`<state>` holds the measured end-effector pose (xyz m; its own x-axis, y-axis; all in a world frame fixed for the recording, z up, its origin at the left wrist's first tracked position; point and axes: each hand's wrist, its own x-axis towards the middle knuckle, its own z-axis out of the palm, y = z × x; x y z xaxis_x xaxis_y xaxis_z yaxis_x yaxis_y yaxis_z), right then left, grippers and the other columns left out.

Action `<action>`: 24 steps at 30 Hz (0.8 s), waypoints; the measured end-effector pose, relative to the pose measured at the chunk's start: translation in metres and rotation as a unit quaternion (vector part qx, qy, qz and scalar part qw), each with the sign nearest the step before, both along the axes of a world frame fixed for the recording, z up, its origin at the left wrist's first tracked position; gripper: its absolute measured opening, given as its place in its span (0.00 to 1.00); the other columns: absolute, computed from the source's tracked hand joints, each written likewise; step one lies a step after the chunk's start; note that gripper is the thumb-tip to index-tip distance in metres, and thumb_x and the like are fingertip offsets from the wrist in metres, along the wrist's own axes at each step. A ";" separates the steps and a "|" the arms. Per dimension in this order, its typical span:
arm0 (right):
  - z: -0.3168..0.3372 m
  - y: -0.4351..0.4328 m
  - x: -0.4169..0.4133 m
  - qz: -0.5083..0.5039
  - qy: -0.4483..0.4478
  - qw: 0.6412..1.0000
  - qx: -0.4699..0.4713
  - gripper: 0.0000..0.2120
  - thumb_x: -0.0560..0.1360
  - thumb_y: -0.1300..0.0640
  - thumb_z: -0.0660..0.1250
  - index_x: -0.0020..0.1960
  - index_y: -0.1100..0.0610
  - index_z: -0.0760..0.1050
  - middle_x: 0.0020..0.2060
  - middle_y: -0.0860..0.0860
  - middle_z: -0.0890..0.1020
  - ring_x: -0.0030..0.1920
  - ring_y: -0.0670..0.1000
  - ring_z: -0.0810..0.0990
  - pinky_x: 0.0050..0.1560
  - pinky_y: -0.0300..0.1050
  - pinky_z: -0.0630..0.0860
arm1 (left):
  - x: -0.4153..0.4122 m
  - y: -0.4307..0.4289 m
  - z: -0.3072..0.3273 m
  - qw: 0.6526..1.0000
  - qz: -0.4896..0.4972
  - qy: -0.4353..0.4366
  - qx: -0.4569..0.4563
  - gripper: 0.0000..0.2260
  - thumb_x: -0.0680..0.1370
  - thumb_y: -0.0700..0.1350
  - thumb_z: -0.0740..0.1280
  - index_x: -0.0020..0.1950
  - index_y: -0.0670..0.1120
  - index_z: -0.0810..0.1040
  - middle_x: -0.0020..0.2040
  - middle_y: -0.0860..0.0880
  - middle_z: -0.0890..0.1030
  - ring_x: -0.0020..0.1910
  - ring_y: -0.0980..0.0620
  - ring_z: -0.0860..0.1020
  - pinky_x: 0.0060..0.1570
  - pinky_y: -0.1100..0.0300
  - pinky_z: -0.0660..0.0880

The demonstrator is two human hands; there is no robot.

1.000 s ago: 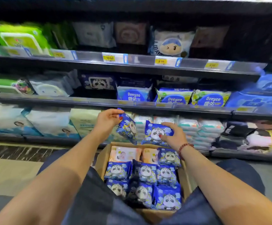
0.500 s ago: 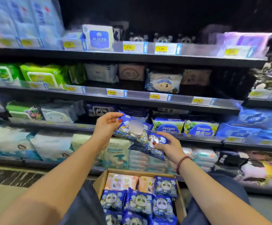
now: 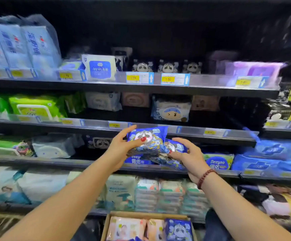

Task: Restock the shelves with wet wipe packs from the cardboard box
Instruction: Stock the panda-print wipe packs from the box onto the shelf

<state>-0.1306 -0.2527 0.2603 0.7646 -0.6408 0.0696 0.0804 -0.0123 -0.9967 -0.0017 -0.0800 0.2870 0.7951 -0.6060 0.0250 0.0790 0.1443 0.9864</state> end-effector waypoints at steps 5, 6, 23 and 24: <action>0.079 -0.017 -0.001 0.007 -0.047 0.992 -0.119 0.21 0.68 0.71 0.72 0.51 0.48 0.79 0.53 0.56 0.81 0.44 0.49 0.80 0.43 0.41 0.80 | 0.010 -0.007 0.078 0.990 -0.015 -0.139 0.000 0.23 0.70 0.38 0.76 0.60 0.56 0.77 0.52 0.43 0.83 0.47 0.45 0.84 0.48 0.49 0.81; 0.096 -0.020 -0.001 0.007 -0.060 0.990 -0.130 0.21 0.67 0.71 0.72 0.51 0.48 0.79 0.52 0.56 0.81 0.43 0.48 0.81 0.45 0.43 0.81 | 0.012 -0.009 0.094 0.988 -0.017 -0.155 -0.009 0.23 0.70 0.38 0.76 0.59 0.56 0.77 0.52 0.43 0.83 0.46 0.45 0.84 0.46 0.50 0.82; 0.257 -0.153 0.064 -0.117 -0.081 0.957 -0.251 0.24 0.67 0.68 0.74 0.60 0.52 0.77 0.53 0.55 0.81 0.51 0.55 0.82 0.55 0.51 0.79 | 0.092 -0.080 0.217 0.954 0.078 -0.284 -0.059 0.20 0.69 0.41 0.77 0.55 0.50 0.74 0.51 0.46 0.81 0.46 0.50 0.84 0.37 0.55 0.82; 0.259 -0.164 0.071 -0.123 -0.066 0.954 -0.265 0.24 0.66 0.68 0.75 0.59 0.52 0.78 0.52 0.56 0.82 0.51 0.55 0.82 0.56 0.52 0.79 | 0.097 -0.086 0.217 0.955 0.076 -0.282 -0.055 0.19 0.70 0.41 0.76 0.57 0.49 0.73 0.51 0.46 0.80 0.46 0.48 0.84 0.37 0.52 0.82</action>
